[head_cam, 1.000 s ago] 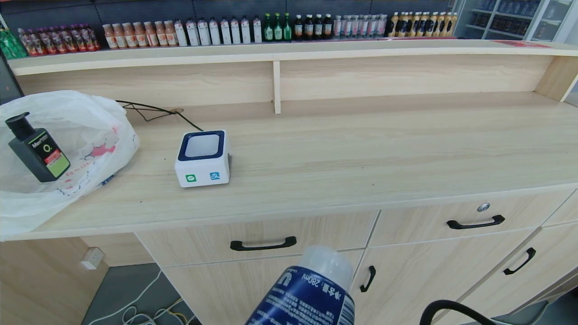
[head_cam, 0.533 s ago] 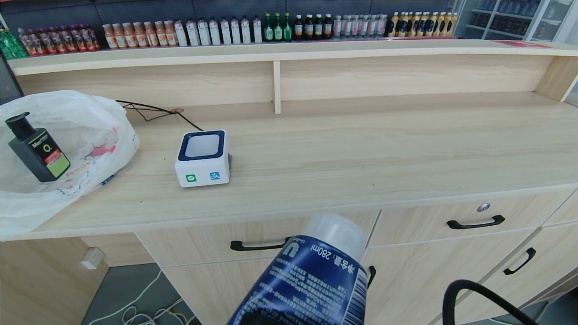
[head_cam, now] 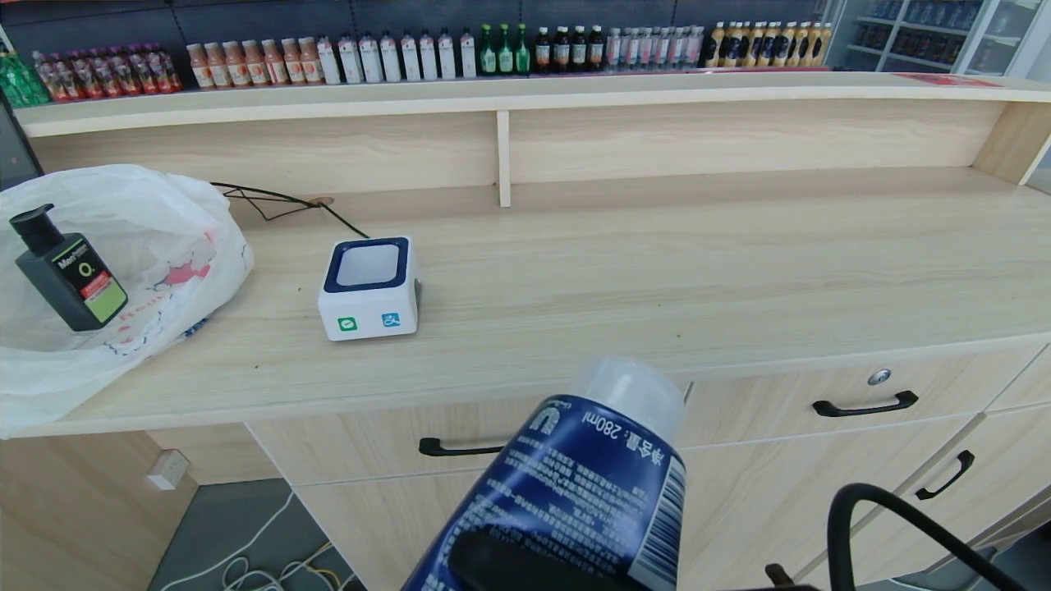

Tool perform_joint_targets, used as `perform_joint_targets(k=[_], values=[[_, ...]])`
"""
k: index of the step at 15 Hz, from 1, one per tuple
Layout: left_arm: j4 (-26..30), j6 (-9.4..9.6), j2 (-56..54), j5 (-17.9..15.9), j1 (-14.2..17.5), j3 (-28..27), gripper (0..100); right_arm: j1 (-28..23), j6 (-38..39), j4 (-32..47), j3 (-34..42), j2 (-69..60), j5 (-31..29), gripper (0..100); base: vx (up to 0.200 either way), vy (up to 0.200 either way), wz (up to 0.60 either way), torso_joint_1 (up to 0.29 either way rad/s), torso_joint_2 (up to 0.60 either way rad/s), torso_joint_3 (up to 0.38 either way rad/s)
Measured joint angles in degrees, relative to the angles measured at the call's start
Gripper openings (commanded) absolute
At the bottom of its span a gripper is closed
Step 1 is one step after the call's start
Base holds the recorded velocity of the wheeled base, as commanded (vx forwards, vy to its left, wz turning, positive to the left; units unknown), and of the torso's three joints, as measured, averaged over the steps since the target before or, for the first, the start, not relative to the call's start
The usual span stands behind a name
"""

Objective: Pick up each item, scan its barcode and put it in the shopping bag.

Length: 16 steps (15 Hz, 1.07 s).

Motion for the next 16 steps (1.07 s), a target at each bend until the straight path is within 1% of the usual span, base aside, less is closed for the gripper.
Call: perform_joint_targets(k=[5, 7, 12, 16], values=[[0.00, 0.00, 0.00, 0.00, 0.00, 0.00, 100, 0.00, -0.79, -0.90, 0.26, 0.02, 0.00, 0, 0.000, 0.000, 0.00, 0.000, 0.00, 0.000], [0.00, 0.00, 0.00, 0.00, 0.00, 0.00, 100, 0.00, -0.71, -2.65, 1.16, 0.16, -0.05, 0, 0.000, 0.000, 0.00, 0.000, 0.00, 0.000], [0.00, 0.00, 0.00, 0.00, 0.00, 0.00, 100, 0.00, -0.60, -2.68, 2.27, 0.85, -0.09, 0, 0.000, 0.000, 0.00, 0.000, 0.00, 0.000], [0.00, 0.00, 0.00, 0.02, 0.00, 0.00, 100, -0.41, 1.37, -2.66, 3.17, 0.82, -0.09, 0, 0.000, 0.000, 0.00, 0.000, 0.00, 0.000]])
